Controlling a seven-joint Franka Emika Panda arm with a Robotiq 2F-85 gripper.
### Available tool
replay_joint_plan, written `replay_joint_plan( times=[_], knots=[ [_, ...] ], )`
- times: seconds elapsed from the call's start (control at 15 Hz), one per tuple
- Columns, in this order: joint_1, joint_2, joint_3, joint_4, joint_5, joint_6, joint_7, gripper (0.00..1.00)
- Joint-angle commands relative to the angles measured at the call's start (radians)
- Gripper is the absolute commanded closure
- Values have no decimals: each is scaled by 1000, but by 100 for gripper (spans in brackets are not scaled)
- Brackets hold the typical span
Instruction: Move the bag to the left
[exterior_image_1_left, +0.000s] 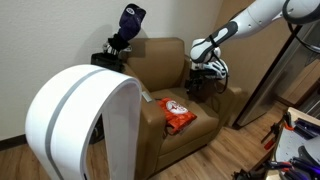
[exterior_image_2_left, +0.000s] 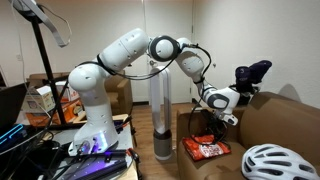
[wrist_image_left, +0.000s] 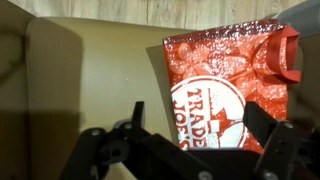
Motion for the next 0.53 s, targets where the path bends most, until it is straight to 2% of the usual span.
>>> replay_joint_plan(
  times=[0.0, 0.2, 0.33, 0.4, 0.47],
  knots=[
    [-67, -146, 39, -211, 50, 212, -84, 0],
    [-105, -220, 68, -309, 70, 307, -118, 0],
    [-124, -257, 81, -342, 66, 267, -132, 0],
    [-88, -186, 47, -255, 42, 262, -78, 0],
    [-92, -206, 52, -277, 44, 261, -85, 0]
  ],
)
